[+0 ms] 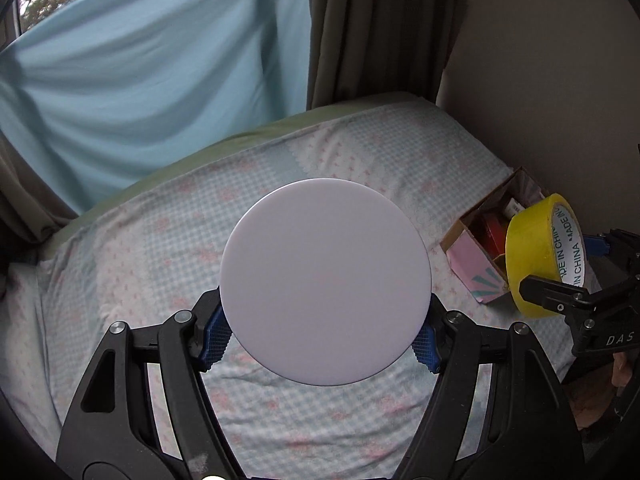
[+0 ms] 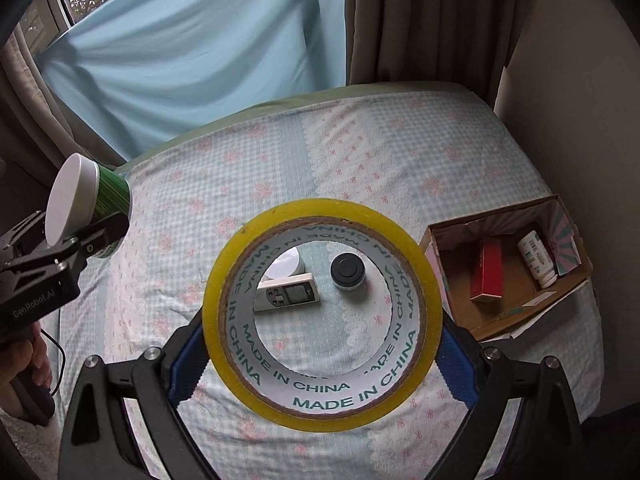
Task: Organize rigid objects
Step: 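Carry the white jar and yellow tape over the cardboard box with both tools, then open both tools to release the jar and tape into the cardboard box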
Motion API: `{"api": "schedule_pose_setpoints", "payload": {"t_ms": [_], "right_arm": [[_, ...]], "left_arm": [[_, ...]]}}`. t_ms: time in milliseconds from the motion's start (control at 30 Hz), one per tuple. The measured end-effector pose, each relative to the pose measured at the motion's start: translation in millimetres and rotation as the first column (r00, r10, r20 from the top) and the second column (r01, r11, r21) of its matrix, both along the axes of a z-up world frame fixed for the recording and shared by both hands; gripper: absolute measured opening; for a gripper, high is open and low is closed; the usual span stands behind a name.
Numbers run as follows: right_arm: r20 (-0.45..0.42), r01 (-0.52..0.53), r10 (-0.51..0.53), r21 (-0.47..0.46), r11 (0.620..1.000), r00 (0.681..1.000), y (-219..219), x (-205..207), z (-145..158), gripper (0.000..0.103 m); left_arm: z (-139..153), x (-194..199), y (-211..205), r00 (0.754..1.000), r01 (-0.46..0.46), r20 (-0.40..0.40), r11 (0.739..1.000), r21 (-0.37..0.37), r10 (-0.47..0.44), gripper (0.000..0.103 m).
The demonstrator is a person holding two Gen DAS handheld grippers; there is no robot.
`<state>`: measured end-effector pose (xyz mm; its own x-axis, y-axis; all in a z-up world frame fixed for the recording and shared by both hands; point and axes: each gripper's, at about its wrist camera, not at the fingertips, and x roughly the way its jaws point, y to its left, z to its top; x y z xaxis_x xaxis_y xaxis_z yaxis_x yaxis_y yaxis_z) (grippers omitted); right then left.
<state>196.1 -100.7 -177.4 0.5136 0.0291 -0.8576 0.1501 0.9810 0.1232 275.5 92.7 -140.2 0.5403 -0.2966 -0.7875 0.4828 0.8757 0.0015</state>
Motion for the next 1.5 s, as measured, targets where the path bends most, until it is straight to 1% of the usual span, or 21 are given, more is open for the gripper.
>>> {"api": "schedule_pose_setpoints", "payload": {"t_ms": [200,333,467,567,700,800,967,1067,1200,1367,1433,1500], "right_arm": [[0.035,-0.008,0.009,-0.017,1.000,0.999,-51.5,-22.5,34.1,0.095],[0.056,-0.021,0.023,-0.026,0.999,0.998,-93.1,-31.9,49.2,0.095],[0.079,-0.030,0.032,-0.024,0.999,0.996,-134.7,-37.7,58.8,0.095],[0.098,-0.030,0.033,-0.029,0.999,0.995,-165.5,-42.7,64.8,0.095],[0.099,-0.020,0.023,-0.032,0.999,0.995,-208.5,-43.0,62.3,0.095],[0.082,-0.013,0.015,-0.022,1.000,0.997,-241.0,-40.3,55.3,0.095],[0.030,-0.001,0.001,0.001,1.000,1.000,-294.0,-28.3,31.8,0.095],[-0.009,0.017,-0.017,0.026,1.000,1.000,-323.8,-14.7,13.5,0.095],[-0.074,0.015,-0.013,0.024,1.000,0.997,-351.9,4.4,-15.4,0.095],[-0.152,-0.064,0.058,-0.035,0.997,0.987,-365.9,26.0,-58.4,0.095],[-0.180,-0.131,0.116,-0.076,0.988,0.977,-363.4,33.6,-78.1,0.095],[-0.213,-0.221,0.189,-0.136,0.966,0.958,-354.8,40.1,-96.7,0.095]], "left_arm": [[25.8,-36.5,-42.9,1.000,-0.012,0.022,1.000,-0.016,0.013,0.070],[33.3,-58.3,-83.9,0.999,-0.040,0.024,0.999,-0.036,0.041,0.070],[31.6,-70.0,-128.8,0.998,-0.059,-0.017,0.995,-0.080,0.058,0.070],[28.3,-78.1,-170.4,0.999,-0.041,-0.023,0.997,-0.073,0.039,0.070],[19.0,-82.9,-225.8,0.999,-0.006,-0.035,0.998,-0.059,0.004,0.070],[7.4,-82.0,-261.5,0.999,0.006,-0.054,0.998,-0.056,-0.009,0.070],[-17.0,-78.5,-309.5,0.996,-0.001,-0.092,0.999,-0.037,-0.003,0.070],[-42.6,-69.0,-331.1,0.991,-0.013,-0.137,1.000,-0.009,0.012,0.070],[-83.9,-58.2,-354.3,0.978,-0.022,-0.207,0.999,0.027,0.027,0.070],[-136.0,-44.4,-374.3,0.956,-0.030,-0.290,0.996,0.078,0.051,0.070],[-156.1,-36.3,-376.7,0.945,-0.040,-0.319,0.995,0.095,0.069,0.070],[-175.5,-26.6,-379.6,0.934,-0.053,-0.346,0.992,0.114,0.090,0.070]]}}
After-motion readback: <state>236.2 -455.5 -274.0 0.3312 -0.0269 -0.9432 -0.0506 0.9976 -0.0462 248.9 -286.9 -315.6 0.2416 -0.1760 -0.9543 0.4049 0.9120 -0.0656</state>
